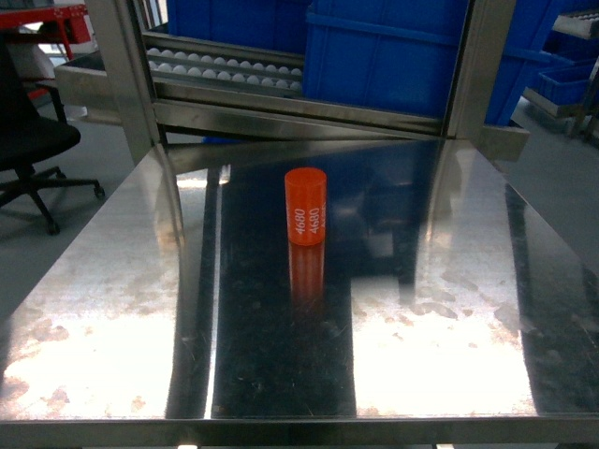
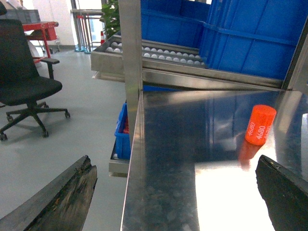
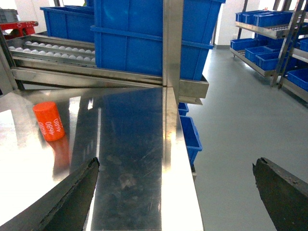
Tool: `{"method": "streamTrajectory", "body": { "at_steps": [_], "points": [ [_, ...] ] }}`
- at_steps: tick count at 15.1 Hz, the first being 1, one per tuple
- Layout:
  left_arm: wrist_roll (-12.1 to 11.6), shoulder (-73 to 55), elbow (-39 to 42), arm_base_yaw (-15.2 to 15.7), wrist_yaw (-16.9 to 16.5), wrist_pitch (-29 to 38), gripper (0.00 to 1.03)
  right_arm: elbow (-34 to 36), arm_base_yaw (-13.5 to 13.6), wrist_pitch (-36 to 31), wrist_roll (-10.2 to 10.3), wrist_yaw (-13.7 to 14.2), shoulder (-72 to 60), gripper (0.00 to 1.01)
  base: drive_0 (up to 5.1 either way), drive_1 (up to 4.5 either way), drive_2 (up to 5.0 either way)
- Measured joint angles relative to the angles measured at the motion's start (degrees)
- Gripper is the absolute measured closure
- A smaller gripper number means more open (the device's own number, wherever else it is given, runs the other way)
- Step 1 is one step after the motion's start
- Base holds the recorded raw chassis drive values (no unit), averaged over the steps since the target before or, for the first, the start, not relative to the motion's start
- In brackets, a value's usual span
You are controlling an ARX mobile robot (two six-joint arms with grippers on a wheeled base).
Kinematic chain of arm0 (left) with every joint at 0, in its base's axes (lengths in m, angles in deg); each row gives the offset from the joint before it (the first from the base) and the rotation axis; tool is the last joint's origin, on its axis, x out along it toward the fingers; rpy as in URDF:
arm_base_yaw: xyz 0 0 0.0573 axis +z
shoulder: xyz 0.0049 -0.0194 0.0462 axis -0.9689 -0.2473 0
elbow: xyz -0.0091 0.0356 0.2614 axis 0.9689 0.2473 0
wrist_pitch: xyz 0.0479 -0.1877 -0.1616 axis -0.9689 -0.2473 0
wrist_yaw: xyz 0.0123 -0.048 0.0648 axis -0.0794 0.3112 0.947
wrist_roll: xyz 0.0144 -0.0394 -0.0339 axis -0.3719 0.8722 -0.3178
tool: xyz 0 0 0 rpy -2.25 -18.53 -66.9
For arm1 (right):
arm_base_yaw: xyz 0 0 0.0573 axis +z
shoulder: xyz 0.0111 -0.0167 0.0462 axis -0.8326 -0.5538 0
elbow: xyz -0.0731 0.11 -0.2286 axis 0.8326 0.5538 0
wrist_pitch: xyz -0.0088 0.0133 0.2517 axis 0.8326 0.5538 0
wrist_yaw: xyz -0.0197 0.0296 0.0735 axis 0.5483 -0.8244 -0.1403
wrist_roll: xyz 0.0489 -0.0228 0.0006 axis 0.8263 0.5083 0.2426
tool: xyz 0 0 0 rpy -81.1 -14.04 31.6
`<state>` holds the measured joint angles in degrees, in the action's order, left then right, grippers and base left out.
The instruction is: Pick capacitor and pack into box
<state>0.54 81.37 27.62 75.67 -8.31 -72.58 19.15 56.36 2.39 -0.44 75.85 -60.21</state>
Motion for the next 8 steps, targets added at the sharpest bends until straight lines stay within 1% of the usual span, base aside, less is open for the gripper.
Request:
{"method": "streamTrajectory", "body": {
  "at_steps": [8],
  "points": [
    [0.0,0.0,0.0,0.0,0.0,0.0,0.05,0.0,0.0,0.0,0.0,0.0,0.0,0.03,0.0,0.00,0.0]
  ]
}}
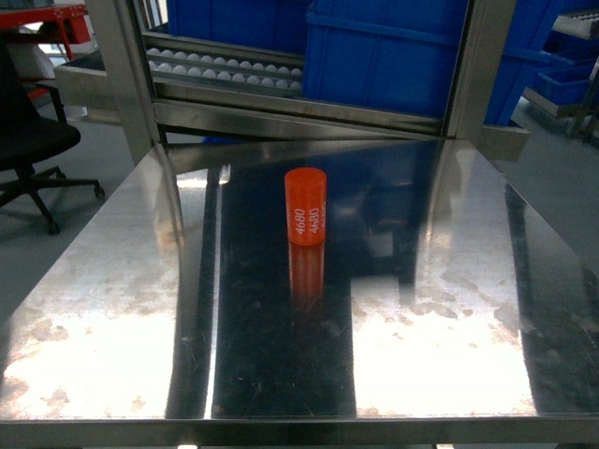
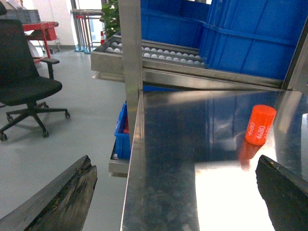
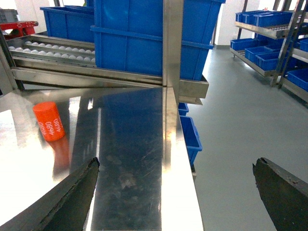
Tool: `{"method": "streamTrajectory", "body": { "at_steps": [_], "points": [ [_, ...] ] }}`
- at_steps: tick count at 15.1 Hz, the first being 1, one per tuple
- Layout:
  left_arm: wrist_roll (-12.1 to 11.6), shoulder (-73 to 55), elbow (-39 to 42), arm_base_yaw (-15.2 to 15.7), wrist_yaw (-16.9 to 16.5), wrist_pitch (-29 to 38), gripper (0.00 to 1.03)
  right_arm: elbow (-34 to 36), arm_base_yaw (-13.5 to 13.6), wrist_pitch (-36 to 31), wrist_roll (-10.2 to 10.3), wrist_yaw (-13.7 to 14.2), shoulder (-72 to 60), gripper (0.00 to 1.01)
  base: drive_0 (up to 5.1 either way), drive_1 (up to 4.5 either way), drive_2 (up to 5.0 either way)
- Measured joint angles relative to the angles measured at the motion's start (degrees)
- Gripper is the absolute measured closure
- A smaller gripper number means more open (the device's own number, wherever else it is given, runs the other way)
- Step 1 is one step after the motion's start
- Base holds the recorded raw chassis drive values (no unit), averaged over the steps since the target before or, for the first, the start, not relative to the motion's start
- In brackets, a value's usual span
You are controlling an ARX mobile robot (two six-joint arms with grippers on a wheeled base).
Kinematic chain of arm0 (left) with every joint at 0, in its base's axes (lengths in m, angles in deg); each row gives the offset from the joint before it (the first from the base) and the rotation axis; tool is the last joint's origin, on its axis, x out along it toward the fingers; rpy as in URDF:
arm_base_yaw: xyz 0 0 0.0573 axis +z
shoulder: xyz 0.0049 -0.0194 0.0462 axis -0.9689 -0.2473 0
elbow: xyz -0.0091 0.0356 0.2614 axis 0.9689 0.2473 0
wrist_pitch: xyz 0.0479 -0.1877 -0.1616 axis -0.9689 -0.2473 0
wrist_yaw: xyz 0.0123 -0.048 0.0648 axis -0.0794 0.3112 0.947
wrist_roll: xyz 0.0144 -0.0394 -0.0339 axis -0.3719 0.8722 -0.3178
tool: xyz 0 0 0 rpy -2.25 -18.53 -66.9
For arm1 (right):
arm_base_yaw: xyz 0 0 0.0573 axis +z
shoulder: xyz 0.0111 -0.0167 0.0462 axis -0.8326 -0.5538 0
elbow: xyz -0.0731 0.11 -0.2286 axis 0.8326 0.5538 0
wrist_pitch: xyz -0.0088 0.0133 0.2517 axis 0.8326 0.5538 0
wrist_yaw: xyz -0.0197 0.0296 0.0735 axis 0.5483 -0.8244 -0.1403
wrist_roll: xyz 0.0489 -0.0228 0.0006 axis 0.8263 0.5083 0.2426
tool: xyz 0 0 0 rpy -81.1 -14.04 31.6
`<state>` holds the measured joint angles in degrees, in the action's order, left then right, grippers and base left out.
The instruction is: Pick capacitor and pack into box
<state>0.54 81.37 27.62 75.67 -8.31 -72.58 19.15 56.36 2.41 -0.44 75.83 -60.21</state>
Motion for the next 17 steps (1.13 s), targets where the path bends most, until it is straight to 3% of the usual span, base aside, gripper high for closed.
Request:
{"method": "streamTrajectory", "body": {
  "at_steps": [4,5,6,7,9,10,12,14,17],
  "points": [
    [0.0,0.0,0.0,-0.1,0.3,-0.3,0.05,0.0,0.0,0.0,0.0,0.0,0.0,0.03,0.0,0.00,0.0],
    [1.6,-3.8,-0.7,-3.6,6.3,-1.4,0.05,0.0,0.0,0.0,0.0,0.0,0.0,0.03,0.0,0.00,0.0],
    [2.6,-11.8,-1.2,-7.5,9.6,4.7,0.05,0.0,0.0,0.0,0.0,0.0,0.0,0.03,0.0,0.00,0.0],
    [2.7,-19.6,-1.3,-10.4,10.6,12.6,0.05,0.0,0.0,0.0,0.0,0.0,0.0,0.03,0.0,0.00,0.0],
    [3.1,-39.3,-4.2,-13.7,9.8,30.7,0.05,0.0,0.0,0.0,0.0,0.0,0.0,0.03,0.0,0.00,0.0],
    [3.1,-51.8,-7.4,-17.2,9.9,41.4,0.05,0.0,0.0,0.0,0.0,0.0,0.0,0.03,0.0,0.00,0.0],
    [3.0,-72.8,-13.9,-22.4,10.3,54.8,0.05,0.0,0.0,0.0,0.0,0.0,0.0,0.03,0.0,0.00,0.0],
    [3.1,-87.9,-22.1,-23.9,10.2,59.3,0.05,0.0,0.0,0.0,0.0,0.0,0.0,0.03,0.0,0.00,0.0],
    [3.9,-103.0,-34.0,-24.3,8.3,57.4,0.05,0.0,0.0,0.0,0.0,0.0,0.0,0.03,0.0,0.00,0.0]
  ]
}}
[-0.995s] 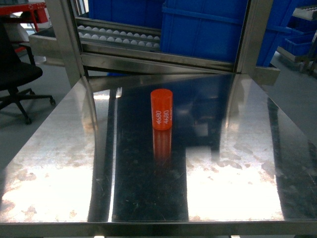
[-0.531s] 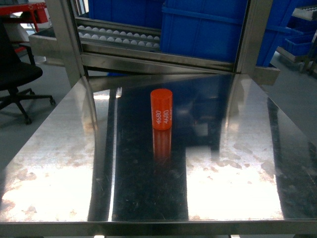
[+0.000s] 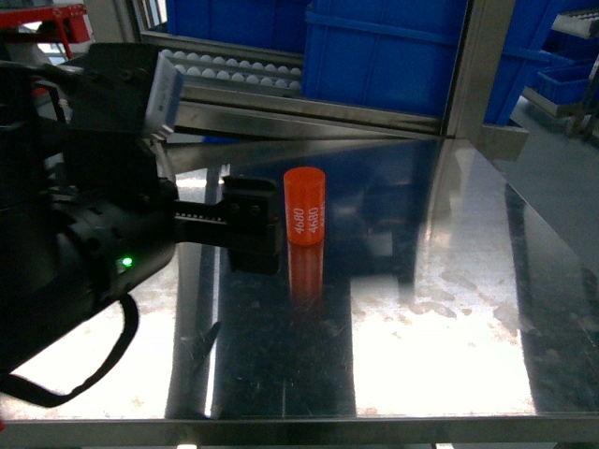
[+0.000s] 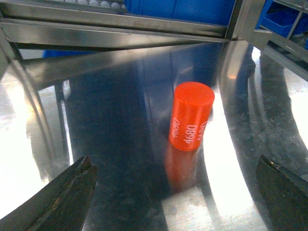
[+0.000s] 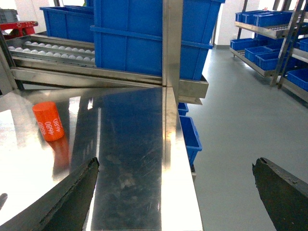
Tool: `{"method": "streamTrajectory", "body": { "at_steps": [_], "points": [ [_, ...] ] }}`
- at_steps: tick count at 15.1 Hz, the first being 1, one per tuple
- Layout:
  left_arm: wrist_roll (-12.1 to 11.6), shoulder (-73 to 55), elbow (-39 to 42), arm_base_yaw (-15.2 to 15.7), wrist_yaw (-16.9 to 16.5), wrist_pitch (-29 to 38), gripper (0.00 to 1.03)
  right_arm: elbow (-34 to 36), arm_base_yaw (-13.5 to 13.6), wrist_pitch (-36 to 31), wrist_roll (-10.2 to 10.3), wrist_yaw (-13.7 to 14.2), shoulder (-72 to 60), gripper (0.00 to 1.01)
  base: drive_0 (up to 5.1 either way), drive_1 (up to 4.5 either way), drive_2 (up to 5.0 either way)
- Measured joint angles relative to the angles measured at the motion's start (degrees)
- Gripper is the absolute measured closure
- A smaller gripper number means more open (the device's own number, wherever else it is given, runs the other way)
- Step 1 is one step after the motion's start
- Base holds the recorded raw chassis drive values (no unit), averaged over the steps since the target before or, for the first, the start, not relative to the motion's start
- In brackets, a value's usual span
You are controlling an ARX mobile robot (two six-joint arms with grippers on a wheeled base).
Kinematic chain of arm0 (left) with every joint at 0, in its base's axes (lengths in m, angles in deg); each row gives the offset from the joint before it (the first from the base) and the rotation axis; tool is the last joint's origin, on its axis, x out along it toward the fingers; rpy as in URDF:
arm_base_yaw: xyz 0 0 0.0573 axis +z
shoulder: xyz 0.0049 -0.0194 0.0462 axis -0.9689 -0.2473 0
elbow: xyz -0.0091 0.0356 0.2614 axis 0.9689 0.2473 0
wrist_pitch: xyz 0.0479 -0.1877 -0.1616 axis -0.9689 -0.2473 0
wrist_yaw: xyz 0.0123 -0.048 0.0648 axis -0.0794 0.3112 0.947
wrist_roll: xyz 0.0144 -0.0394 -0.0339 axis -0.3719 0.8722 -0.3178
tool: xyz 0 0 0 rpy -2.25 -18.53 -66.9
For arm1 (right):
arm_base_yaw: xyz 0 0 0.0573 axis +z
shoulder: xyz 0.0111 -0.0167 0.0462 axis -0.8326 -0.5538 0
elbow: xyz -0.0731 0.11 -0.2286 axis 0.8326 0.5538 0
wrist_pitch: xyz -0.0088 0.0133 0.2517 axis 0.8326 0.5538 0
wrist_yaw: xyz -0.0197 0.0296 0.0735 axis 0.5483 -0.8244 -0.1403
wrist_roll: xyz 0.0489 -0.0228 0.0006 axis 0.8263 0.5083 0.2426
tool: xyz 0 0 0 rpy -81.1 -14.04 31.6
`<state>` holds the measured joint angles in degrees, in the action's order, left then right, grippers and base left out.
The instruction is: Pick capacitor and pack into box
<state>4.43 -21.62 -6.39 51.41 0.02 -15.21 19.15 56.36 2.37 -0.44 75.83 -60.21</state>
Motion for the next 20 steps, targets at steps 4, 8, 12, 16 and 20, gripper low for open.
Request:
{"method": "streamTrajectory", "body": {
  "at_steps": [4,8,12,16,20],
  "points": [
    [0.6,-10.6,-10.5,-0.2,-2.0,-1.3,0.05,0.0,0.0,0.0,0.0,0.0,0.0,0.03,0.0,0.00,0.0],
    [-0.1,-20.1,-20.5,-0.3,-1.6,-3.1,0.05,0.0,0.0,0.0,0.0,0.0,0.0,0.03,0.0,0.00,0.0],
    [-1.0,-28.3,-31.0,-0.1,-1.3,-7.2,0.05,0.0,0.0,0.0,0.0,0.0,0.0,0.03,0.0,0.00,0.0],
    [-1.4,-33.0,-39.0,0.2,-0.9,-10.4,0.05,0.0,0.0,0.0,0.0,0.0,0.0,0.03,0.0,0.00,0.0],
    [-1.3,-34.1,-41.0,0.2,-0.9,-12.7,0.22,0.0,0.0,0.0,0.0,0.0,0.0,0.03,0.0,0.00,0.0]
  ]
}}
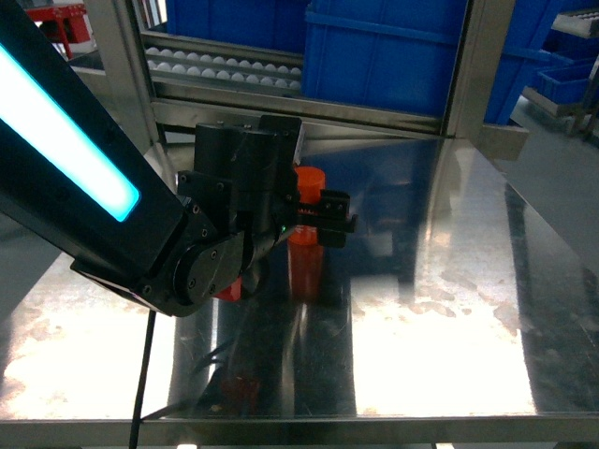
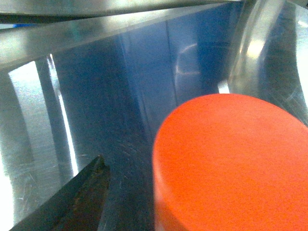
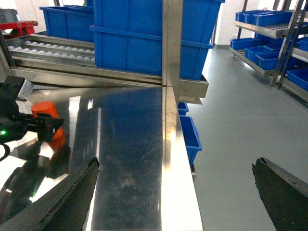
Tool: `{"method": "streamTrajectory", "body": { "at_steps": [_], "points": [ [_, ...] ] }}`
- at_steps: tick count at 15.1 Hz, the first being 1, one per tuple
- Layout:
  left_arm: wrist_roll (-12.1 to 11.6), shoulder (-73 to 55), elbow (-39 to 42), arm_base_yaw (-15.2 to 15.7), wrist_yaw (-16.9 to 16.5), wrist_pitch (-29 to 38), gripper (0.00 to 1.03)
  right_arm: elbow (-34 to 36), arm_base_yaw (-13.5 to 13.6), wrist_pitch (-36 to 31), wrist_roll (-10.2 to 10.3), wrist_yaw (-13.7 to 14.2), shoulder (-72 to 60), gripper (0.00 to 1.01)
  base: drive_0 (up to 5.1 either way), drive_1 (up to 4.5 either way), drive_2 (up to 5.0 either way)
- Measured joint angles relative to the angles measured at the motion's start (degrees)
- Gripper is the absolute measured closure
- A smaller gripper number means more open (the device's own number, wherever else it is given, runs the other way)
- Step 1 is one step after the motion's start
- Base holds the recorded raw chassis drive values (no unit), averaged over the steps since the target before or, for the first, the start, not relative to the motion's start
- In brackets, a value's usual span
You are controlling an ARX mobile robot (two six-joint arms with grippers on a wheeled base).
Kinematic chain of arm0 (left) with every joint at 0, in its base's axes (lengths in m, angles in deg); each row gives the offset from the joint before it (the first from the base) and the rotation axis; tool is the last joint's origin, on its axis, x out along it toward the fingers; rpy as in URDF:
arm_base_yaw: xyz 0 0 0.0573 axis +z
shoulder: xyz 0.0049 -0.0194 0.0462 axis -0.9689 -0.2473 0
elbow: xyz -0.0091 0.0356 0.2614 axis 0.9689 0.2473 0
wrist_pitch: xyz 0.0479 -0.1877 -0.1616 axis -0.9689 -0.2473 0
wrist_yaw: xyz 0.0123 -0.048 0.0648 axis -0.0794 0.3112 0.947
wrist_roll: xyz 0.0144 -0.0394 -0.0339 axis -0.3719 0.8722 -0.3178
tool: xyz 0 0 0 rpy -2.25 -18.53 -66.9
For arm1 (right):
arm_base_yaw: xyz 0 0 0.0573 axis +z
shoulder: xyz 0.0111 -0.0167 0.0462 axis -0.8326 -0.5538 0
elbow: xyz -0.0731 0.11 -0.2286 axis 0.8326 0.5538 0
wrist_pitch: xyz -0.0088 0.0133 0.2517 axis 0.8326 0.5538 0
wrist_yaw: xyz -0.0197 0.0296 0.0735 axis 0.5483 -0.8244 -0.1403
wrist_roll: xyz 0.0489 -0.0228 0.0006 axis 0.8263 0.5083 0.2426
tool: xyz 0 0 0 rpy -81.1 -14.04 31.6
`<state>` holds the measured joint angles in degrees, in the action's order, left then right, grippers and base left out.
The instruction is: Pick capacitor and pack into box
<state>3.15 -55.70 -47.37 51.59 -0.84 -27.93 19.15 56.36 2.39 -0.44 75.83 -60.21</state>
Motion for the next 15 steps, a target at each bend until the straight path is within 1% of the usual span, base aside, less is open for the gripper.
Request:
{"method": "streamTrajectory", "body": {
  "at_steps": [3,4,6,7,8,10,11,13,14,15],
  "points": [
    [0.4,0.1,0.3,0.0,0.0,-0.9,0.55,0.0,0.0,0.0,0.0,0.0,0.0,0.03,0.0,0.00,0.0],
    [0.4,1.0,1.4,0.3,0.2,-1.2,0.57,0.0,0.0,0.0,0.0,0.0,0.0,0.03,0.0,0.00,0.0],
    [0.5,6.2,7.1,0.6,1.7,-0.8,0.58,0.0,0.0,0.0,0.0,0.0,0.0,0.03,0.0,0.00,0.0],
    [0.9,10.2,10.8,1.0,1.9,1.2,0.58,0.0,0.0,0.0,0.0,0.0,0.0,0.03,0.0,0.00,0.0],
    [1.5,16.7,16.2,1.6,2.3,4.1,0.58,0.0,0.0,0.0,0.0,0.0,0.0,0.03,0.0,0.00,0.0],
    [1.5,30.5,27.3,2.9,3.3,9.9,0.58,0.0,0.0,0.0,0.0,0.0,0.0,0.03,0.0,0.00,0.0],
    [0.7,38.7,34.9,3.7,4.0,12.5,0.58,0.0,0.0,0.0,0.0,0.0,0.0,0.03,0.0,0.00,0.0],
    [0.0,54.2,49.1,5.3,5.5,7.7,0.58,0.0,0.0,0.0,0.0,0.0,0.0,0.03,0.0,0.00,0.0],
    [-0.2,63.6,55.4,5.4,7.1,2.8,0.58,0.0,0.0,0.0,0.0,0.0,0.0,0.03,0.0,0.00,0.0],
    [-0.2,72.9,59.7,5.1,8.8,-1.9,0.58,0.0,0.0,0.0,0.0,0.0,0.0,0.03,0.0,0.00,0.0]
  ]
}}
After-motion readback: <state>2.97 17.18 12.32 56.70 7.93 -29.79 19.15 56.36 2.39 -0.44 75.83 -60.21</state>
